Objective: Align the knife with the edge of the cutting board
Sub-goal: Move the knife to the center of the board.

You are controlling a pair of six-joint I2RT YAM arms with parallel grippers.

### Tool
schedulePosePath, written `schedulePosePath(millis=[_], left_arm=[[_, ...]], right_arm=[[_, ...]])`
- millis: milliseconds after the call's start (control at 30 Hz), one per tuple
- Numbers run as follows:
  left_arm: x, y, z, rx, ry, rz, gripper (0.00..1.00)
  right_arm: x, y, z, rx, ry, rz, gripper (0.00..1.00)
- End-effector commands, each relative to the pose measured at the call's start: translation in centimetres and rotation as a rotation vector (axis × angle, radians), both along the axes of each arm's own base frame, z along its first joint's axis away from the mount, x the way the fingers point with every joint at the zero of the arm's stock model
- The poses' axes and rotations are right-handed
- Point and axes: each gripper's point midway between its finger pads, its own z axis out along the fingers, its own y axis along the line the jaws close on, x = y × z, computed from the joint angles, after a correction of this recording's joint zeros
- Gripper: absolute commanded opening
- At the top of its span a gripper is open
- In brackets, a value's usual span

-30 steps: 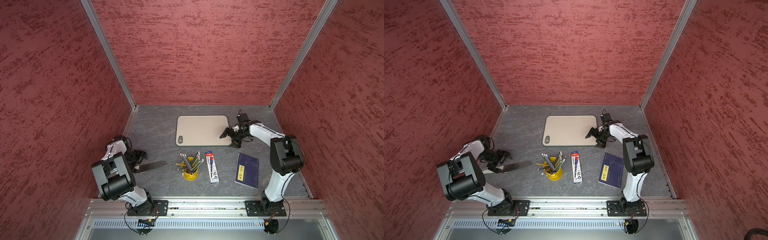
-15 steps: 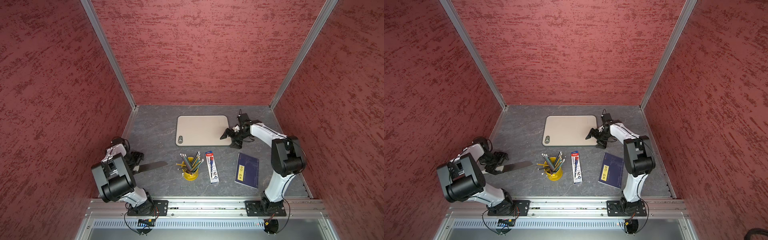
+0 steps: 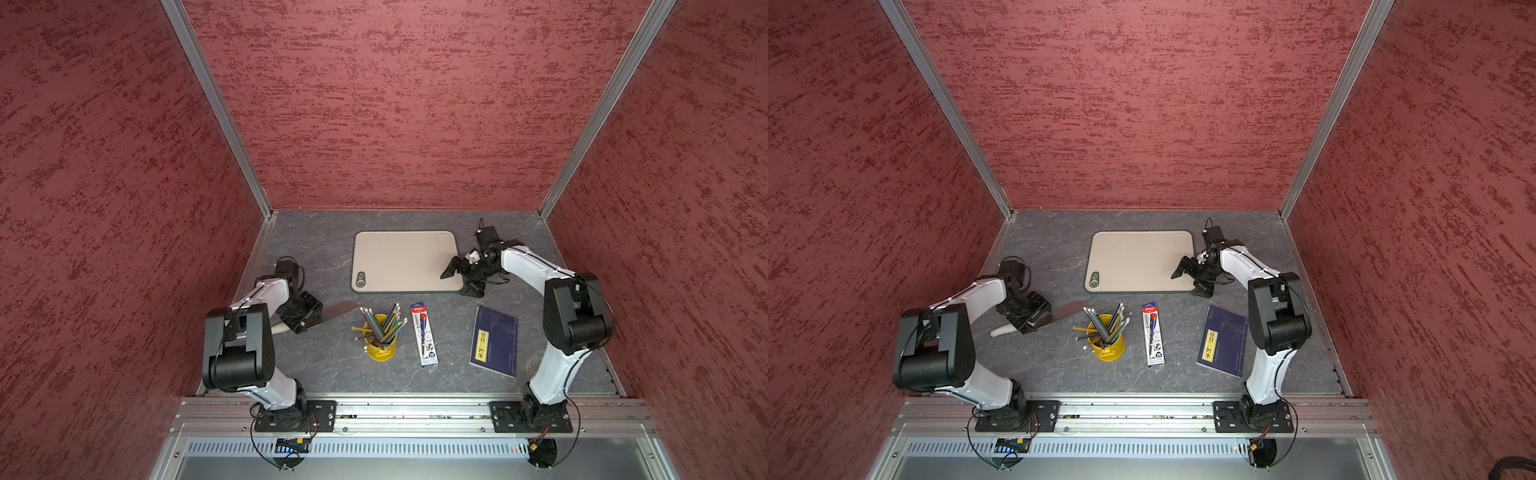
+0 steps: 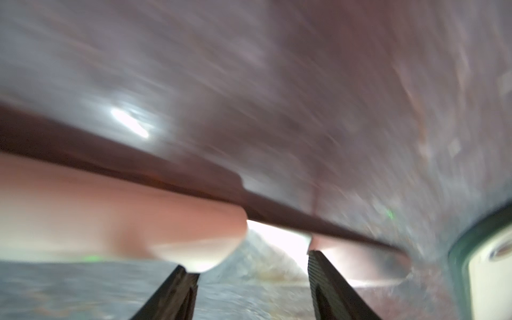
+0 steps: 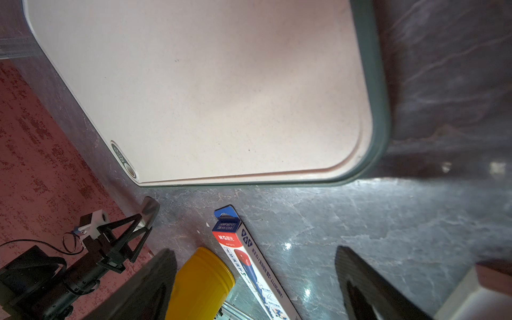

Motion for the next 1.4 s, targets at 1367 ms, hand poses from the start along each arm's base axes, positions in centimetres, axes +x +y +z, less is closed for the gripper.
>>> schedulePosePath(millis=[1367], left_arm=[[5.9, -1.1, -0.3, -0.237, -0.171, -0.106, 0.29]], right_arm=[[-1.5, -0.4, 0.3, -0.010, -0.010, 0.011, 0.95]])
